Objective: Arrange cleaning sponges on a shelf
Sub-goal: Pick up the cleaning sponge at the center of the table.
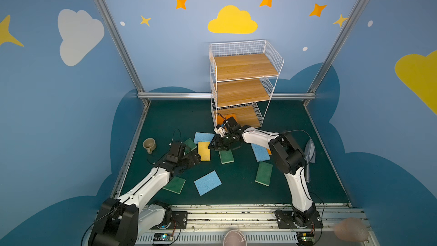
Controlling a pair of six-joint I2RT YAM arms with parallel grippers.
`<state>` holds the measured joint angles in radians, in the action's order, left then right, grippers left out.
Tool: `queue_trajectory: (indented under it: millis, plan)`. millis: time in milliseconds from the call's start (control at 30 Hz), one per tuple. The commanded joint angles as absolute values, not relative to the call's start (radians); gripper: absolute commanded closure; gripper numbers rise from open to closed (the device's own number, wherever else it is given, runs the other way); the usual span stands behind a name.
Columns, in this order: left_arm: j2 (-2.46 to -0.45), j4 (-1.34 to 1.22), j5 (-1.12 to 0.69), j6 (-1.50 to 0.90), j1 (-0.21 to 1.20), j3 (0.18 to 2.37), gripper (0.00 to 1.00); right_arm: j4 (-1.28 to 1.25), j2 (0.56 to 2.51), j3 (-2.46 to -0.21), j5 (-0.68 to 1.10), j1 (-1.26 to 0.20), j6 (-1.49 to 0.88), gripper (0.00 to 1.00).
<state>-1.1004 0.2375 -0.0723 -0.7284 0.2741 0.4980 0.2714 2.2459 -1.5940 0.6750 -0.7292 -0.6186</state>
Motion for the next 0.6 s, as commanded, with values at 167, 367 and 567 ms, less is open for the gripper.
queue_trajectory:
  millis: [167, 367, 567]
  plan:
    - [-1.057, 0.245, -0.074, -0.725, 0.257, 0.462, 0.03, 0.222, 2.309, -1.646, 0.75, -0.747, -0.674, 0.53]
    - [-1.05, 0.252, -0.087, -0.726, 0.251, 0.466, 0.03, 0.186, 2.309, -1.647, 0.764, -0.751, -0.695, 0.76]
    - [-1.033, 0.271, -0.092, -0.726, 0.25, 0.471, 0.03, 0.191, 2.281, -1.638, 0.752, -0.752, -0.691, 0.91]
